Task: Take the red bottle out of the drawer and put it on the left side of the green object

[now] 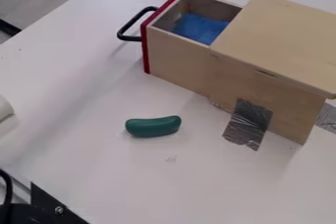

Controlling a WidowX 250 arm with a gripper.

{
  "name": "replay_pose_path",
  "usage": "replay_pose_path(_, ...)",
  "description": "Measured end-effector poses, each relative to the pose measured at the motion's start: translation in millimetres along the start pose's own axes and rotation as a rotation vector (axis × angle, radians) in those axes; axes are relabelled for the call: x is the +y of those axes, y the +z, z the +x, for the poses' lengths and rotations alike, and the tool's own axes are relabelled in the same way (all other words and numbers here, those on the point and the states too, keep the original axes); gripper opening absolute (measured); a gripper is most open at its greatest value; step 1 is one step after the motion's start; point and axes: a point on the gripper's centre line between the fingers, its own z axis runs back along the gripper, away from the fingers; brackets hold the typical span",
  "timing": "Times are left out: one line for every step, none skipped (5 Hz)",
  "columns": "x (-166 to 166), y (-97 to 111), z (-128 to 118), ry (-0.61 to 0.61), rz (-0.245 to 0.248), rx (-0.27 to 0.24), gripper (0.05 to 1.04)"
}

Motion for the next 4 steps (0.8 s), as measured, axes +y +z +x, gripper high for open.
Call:
replay_pose_path(21,5,-34,0.022,0.022,0.057,0.562)
replay_pose_path(40,-7,-65,0.043,0.054,0.130,0.562)
replay_pose_path(50,-24,-88,0.046,0.083,0.170,0.562)
replay_pose_path(55,-42,-106,0.025,0.129,0.202,0.562)
